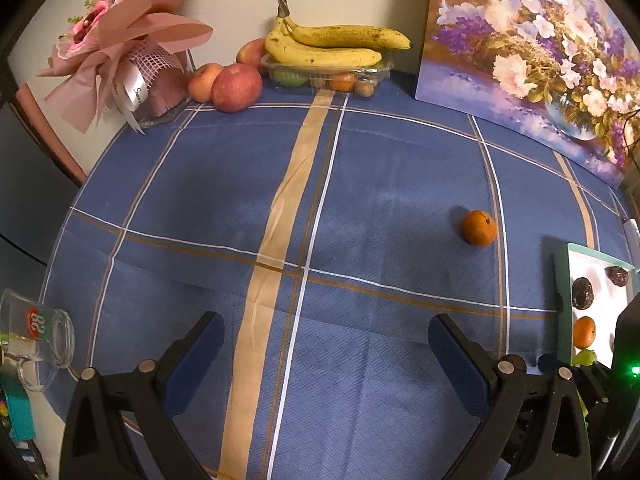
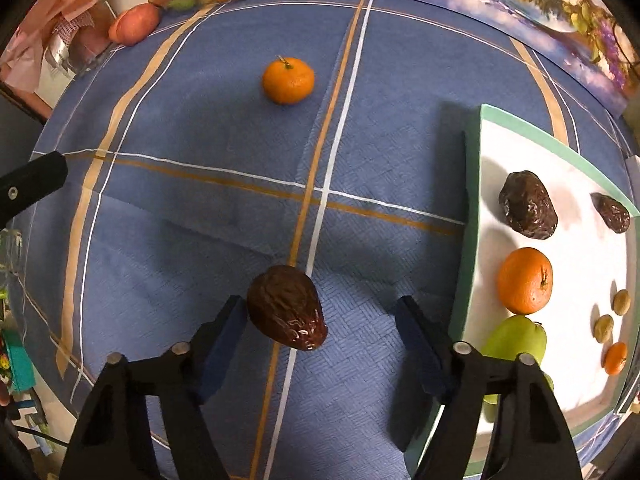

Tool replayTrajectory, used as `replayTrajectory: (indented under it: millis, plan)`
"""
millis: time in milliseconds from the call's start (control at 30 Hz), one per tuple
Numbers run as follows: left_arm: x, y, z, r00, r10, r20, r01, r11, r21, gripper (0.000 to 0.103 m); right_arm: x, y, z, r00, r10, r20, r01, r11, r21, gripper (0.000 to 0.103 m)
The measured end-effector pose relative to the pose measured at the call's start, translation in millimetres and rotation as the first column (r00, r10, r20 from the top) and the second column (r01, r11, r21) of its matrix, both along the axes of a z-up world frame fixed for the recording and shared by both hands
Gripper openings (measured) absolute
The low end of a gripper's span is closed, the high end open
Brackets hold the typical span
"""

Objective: Organize fruits
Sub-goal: 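Grasp the dark date lying on the cloth with the right tool, then carry the date toward the tray with the right tool while the left tool grasps the mandarin orange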

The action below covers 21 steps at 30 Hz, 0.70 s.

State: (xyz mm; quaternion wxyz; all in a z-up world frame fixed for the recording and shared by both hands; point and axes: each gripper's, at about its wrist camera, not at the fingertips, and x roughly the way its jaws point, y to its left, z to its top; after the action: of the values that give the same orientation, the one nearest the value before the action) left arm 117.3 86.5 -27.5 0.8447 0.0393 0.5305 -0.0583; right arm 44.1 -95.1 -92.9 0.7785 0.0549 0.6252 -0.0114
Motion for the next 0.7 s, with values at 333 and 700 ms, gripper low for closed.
replayTrajectory:
  millis: [333,700]
  plan:
    - [-0.6,-3.0,-1.5,1.000,-0.007,-0.003,0.007,1.000,0.016,0.103,0.6,15.3,1.9,0.999,0.042,0.025,-0.043,0.999,0.027,0.043]
    - [1.7,-9.7,-8.9,1.000,-0.010,-0.020,0.010,1.000,0.024,0.103,-5.1,-11.6,29.2,0.993,-0.029,0.113,0.021,0.997,0.072,0.037]
